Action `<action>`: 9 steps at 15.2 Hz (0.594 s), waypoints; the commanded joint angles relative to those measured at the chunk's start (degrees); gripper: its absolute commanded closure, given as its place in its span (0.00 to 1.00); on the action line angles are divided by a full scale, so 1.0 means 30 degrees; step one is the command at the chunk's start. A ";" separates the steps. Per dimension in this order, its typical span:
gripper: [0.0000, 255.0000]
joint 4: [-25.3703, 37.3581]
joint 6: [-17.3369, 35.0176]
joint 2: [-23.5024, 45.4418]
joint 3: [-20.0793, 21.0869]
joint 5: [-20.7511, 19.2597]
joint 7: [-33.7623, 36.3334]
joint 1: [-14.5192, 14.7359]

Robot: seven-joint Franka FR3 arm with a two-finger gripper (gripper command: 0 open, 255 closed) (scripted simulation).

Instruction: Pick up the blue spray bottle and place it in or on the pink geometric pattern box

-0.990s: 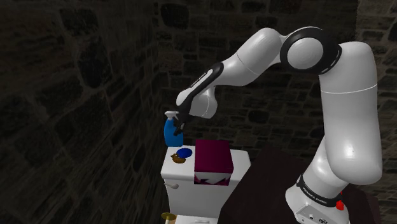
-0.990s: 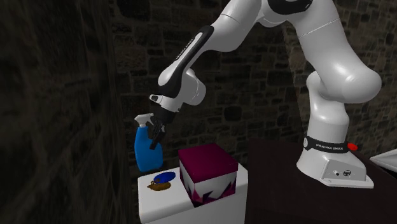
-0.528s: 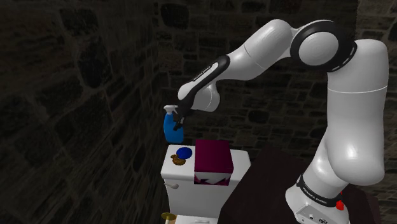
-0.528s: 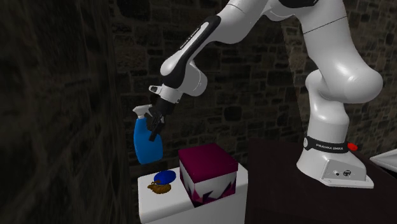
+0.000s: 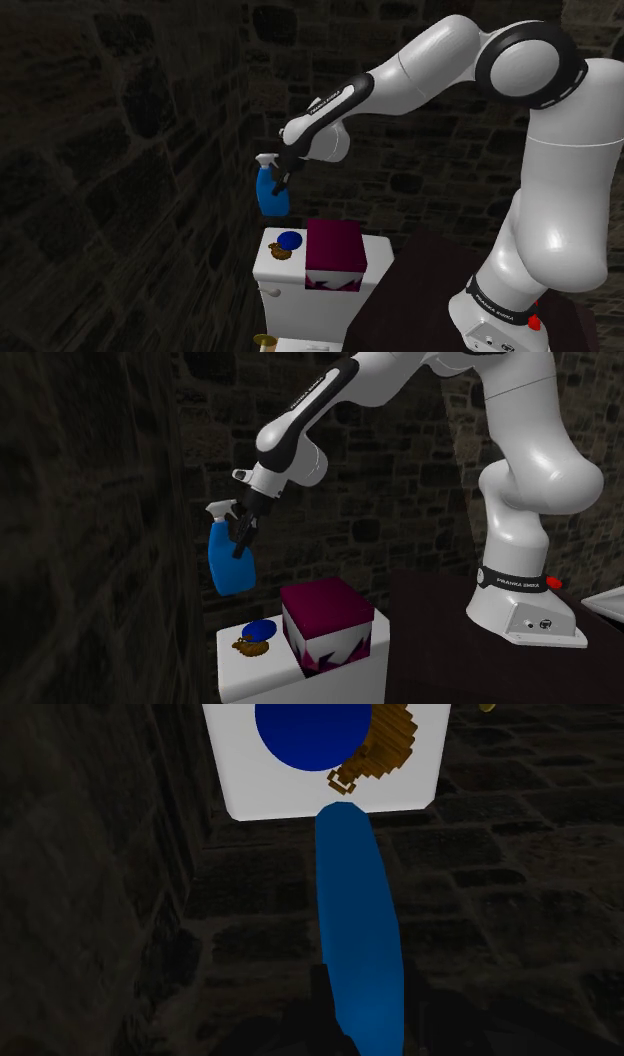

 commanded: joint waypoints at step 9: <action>1.00 0.0133 -0.1831 -0.1846 -0.0890 -0.2060 0.2092 0.0547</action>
